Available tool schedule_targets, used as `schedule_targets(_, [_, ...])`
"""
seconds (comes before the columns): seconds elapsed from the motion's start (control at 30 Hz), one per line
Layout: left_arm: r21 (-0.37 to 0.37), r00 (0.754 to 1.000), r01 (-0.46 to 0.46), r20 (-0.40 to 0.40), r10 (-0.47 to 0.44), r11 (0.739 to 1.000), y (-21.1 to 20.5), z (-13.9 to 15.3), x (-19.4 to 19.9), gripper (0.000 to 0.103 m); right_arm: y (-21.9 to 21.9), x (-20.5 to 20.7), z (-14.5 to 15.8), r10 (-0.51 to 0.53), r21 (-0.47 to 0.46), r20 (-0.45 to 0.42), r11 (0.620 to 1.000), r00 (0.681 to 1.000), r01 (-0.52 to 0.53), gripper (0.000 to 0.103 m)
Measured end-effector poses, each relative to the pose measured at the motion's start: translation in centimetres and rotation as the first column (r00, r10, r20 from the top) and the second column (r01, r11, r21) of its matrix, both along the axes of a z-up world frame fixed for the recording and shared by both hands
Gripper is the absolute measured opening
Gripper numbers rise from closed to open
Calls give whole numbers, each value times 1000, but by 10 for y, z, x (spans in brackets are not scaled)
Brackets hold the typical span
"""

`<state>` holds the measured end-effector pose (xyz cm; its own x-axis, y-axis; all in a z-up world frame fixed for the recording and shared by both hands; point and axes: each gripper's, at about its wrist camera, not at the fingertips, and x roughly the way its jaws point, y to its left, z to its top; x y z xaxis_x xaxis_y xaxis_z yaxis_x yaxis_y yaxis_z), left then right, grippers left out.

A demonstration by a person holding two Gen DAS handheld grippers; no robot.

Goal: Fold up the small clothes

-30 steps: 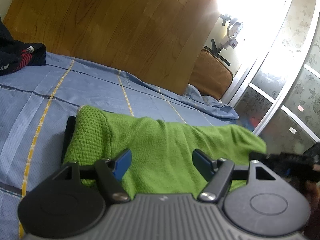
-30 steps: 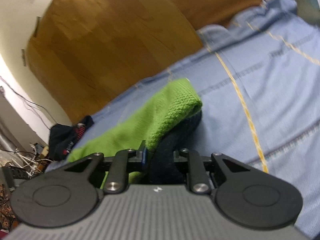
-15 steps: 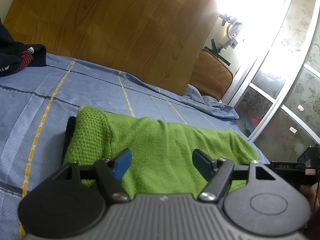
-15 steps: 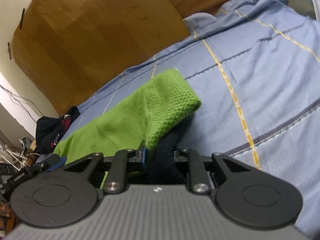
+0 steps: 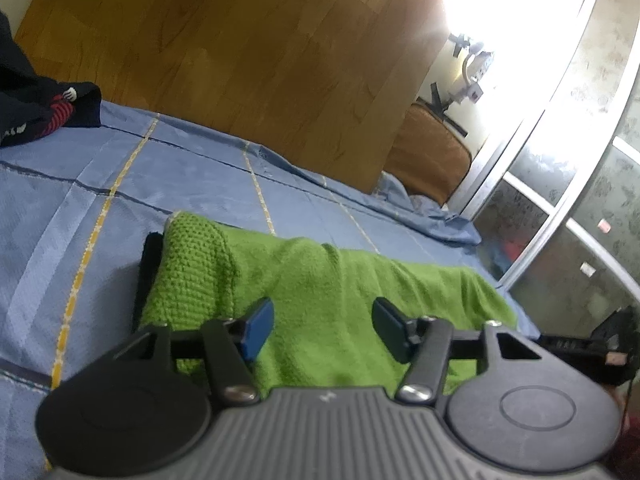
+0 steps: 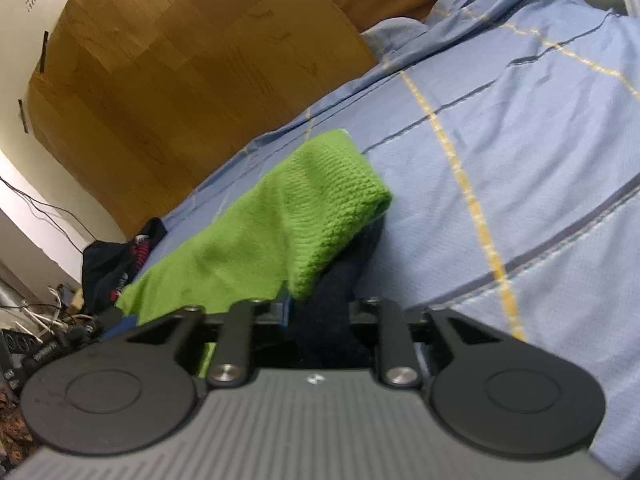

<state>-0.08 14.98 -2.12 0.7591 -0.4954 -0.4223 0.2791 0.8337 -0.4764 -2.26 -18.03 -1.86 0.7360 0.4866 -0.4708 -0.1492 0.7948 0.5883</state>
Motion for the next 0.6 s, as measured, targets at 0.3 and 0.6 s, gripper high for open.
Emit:
schedule_targets(0.3, [-147,990,-77,108,93,986,60,55,-23,60,92,-14,93,284,-216,309,950,907,-224,23])
schedule_targets(0.6, [-186,968,-217,86,236,958,102,65,-34,76,268,-6,63,676,-501,170,686,717,-528,25])
